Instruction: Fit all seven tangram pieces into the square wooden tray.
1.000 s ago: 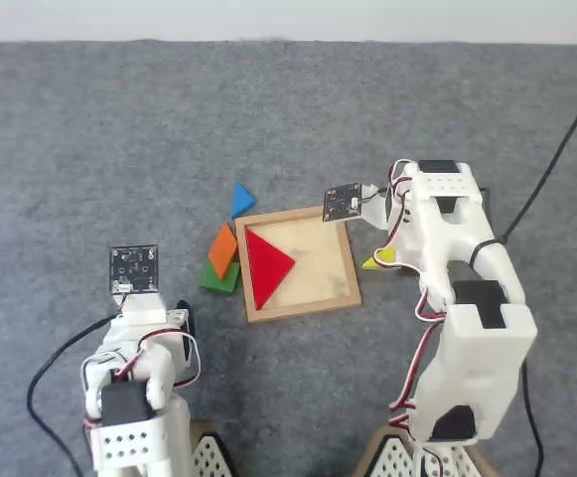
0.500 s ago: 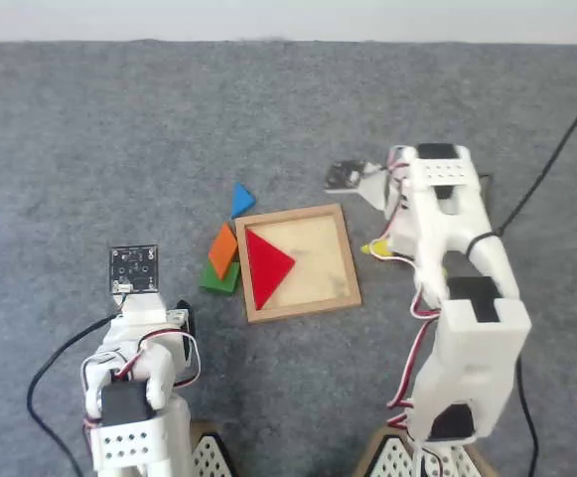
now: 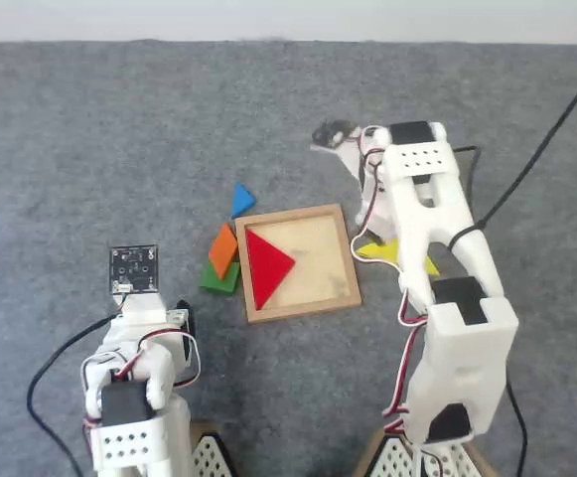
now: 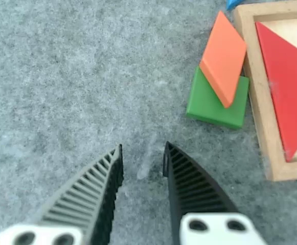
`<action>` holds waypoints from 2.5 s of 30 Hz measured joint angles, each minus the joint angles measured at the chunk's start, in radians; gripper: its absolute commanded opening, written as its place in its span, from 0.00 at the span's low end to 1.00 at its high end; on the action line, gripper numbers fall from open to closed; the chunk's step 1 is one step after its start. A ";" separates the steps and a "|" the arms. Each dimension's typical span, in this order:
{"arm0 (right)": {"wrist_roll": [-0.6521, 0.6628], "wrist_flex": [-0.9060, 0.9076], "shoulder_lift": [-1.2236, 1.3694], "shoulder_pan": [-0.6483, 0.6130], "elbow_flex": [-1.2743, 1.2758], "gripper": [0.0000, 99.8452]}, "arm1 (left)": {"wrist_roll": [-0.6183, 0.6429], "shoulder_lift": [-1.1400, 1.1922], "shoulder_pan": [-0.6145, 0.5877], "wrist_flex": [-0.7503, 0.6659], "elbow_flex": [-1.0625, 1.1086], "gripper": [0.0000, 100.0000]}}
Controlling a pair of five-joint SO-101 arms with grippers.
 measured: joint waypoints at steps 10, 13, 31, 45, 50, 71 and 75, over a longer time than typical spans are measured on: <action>0.373 -0.003 0.133 0.029 -0.002 0.26 | 0.000 0.000 0.000 0.000 0.000 0.13; 0.379 -0.044 0.137 0.057 -0.002 0.26 | 0.000 0.000 0.000 0.000 0.000 0.13; 0.385 -0.199 -0.003 0.140 0.236 0.43 | 0.000 0.000 0.000 0.000 0.000 0.13; 0.365 -0.382 -0.012 0.109 0.388 0.21 | 0.000 0.000 0.000 0.000 0.000 0.13; 0.359 -0.290 0.089 0.115 0.195 0.18 | 0.000 0.000 0.000 0.000 0.000 0.13; 0.084 -0.117 0.035 0.115 0.091 0.24 | 0.000 0.000 0.000 0.000 0.000 0.13; 0.005 -0.207 0.017 0.115 0.091 0.33 | 0.000 0.000 0.000 0.000 0.000 0.13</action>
